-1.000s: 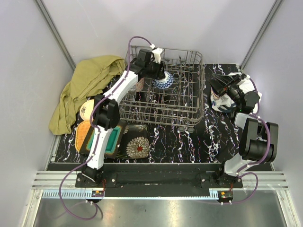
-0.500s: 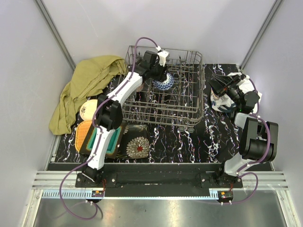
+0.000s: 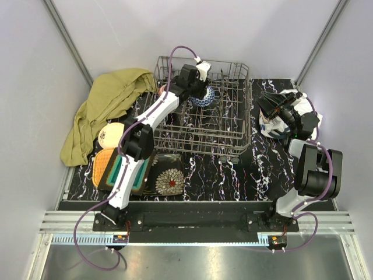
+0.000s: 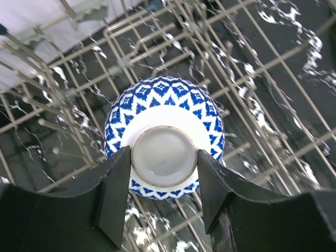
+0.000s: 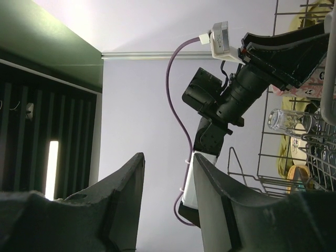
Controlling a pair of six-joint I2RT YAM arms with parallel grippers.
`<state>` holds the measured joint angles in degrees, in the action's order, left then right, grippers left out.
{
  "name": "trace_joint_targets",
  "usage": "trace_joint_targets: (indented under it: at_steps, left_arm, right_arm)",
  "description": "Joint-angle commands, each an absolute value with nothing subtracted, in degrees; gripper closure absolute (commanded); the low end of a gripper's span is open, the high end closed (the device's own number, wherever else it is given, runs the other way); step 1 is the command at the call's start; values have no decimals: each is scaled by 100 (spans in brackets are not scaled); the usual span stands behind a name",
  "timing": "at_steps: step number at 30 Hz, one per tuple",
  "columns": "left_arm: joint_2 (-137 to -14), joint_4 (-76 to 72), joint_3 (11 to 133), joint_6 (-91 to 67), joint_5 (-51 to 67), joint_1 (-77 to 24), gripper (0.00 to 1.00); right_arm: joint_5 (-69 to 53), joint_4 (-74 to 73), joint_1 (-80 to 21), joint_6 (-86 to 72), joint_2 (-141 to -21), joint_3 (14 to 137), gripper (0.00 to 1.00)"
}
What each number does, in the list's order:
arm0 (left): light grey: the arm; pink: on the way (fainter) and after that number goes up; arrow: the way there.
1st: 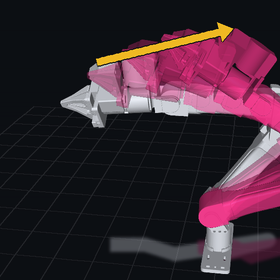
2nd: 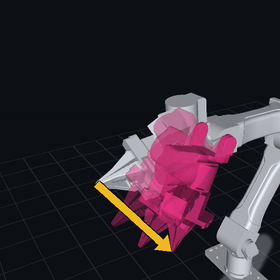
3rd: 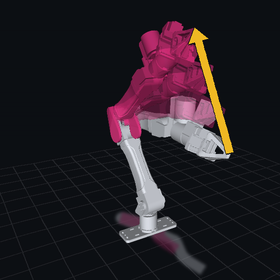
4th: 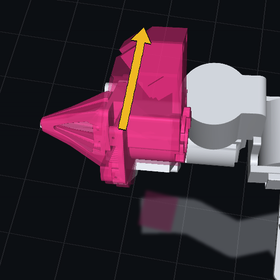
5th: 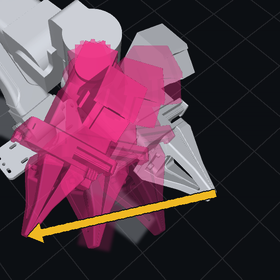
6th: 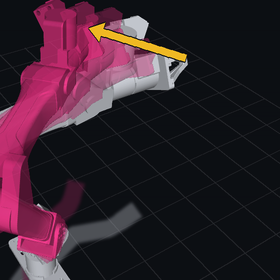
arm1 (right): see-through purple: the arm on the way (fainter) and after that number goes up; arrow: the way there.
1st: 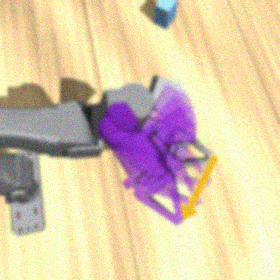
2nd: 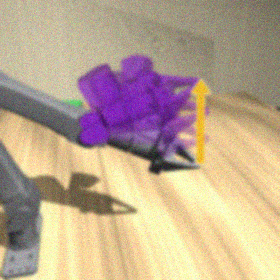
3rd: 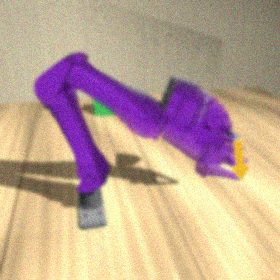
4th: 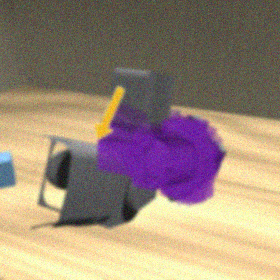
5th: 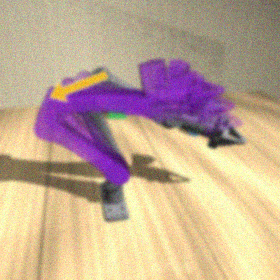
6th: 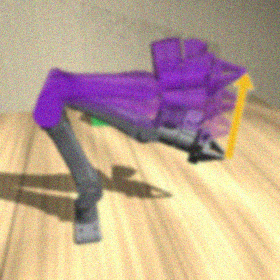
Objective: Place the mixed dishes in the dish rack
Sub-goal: Place the bowl upside down on the dish rack
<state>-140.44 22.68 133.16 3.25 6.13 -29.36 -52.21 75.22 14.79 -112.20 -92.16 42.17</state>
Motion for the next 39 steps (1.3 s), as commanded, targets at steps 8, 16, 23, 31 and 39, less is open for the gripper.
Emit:
trace_joint_targets:
  at_steps: [8, 16, 23, 31, 39]
  left_arm:
    - [-14344, 739, 13869, 308, 150, -2962, 100]
    - [-14563, 352, 14080, 185, 202, -2953, 100]
    - [-14739, 123, 14115, 106, 141, -2962, 100]
    - [-14924, 18, 14221, 97, 44, -2936, 100]
    - [-15056, -149, 14344, 70, 44, -2821, 96]
  right_arm:
    - [-5353, 8780, 1538, -11197, -9281, 4245, 50]
    - [-5370, 8780, 1556, -11197, -9264, 4219, 51]
    - [-5370, 8780, 1564, -11232, -9255, 4254, 51]
    - [-5370, 8789, 1573, -11233, -9307, 4263, 51]
    - [-5388, 8780, 1573, -11285, -9290, 4271, 51]
